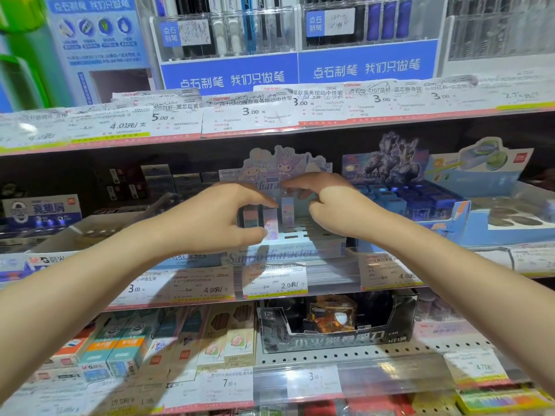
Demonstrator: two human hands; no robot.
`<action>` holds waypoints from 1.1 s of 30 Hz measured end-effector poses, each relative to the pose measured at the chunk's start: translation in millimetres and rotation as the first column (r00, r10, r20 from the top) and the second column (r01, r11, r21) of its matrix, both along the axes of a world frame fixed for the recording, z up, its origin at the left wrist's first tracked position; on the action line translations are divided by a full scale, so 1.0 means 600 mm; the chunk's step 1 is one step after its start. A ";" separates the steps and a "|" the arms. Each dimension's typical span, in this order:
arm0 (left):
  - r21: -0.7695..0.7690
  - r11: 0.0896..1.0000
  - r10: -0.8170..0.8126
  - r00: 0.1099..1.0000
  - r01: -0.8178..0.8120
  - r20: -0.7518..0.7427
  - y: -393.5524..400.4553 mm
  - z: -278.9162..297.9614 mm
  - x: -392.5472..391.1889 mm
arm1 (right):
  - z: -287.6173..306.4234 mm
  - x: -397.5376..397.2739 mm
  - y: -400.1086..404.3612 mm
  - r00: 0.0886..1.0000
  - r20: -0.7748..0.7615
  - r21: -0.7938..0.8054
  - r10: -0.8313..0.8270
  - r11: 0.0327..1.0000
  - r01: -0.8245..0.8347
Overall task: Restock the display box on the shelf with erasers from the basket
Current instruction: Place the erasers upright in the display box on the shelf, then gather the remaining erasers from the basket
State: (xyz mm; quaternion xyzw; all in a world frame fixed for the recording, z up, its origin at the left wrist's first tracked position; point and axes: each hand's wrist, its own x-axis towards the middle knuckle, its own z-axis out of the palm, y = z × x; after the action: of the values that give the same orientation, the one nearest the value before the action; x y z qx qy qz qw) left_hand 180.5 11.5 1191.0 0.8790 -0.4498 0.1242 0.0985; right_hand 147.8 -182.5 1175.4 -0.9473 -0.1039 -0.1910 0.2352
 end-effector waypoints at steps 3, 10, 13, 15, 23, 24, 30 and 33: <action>-0.110 0.994 -0.005 1.000 0.008 0.031 -0.005 -0.007 -0.006 | -0.004 -0.011 -0.005 0.989 0.136 0.010 0.063 0.998 -0.065; -0.348 0.937 0.046 0.980 0.025 0.193 -0.030 -0.022 -0.058 | -0.017 -0.061 -0.038 0.934 0.321 0.168 0.156 0.961 -0.219; -0.402 0.915 0.093 0.979 -0.012 0.183 -0.040 -0.038 -0.097 | -0.039 -0.096 -0.057 0.929 0.296 0.265 0.223 0.915 -0.304; -0.442 0.895 0.116 0.988 -0.058 0.106 -0.051 -0.057 -0.125 | -0.062 -0.117 -0.067 0.929 0.265 0.278 0.260 0.902 -0.332; -0.374 0.910 0.105 0.971 -0.181 -0.214 -0.043 -0.182 -0.213 | -0.192 -0.195 -0.073 0.922 0.029 0.372 0.387 0.852 -0.369; -0.351 0.915 0.118 0.965 -0.197 -0.234 -0.037 -0.200 -0.222 | -0.211 -0.204 -0.069 0.920 -0.001 0.384 0.392 0.850 -0.361; -0.249 0.931 0.135 0.886 -0.267 -0.444 0.008 -0.325 -0.272 | -0.349 -0.259 -0.031 0.907 -0.214 0.431 0.363 0.868 -0.246; -0.166 0.938 0.172 0.821 -0.306 -0.544 0.041 -0.397 -0.293 | -0.432 -0.299 -0.002 0.894 -0.310 0.387 0.323 0.902 -0.192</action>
State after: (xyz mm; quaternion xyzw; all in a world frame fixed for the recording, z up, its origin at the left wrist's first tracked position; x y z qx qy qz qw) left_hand 4.5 36.3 952.7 0.9100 -0.2726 -0.0525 0.3079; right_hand -31.5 -183.8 916.1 -0.8870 -0.1493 0.0074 0.4369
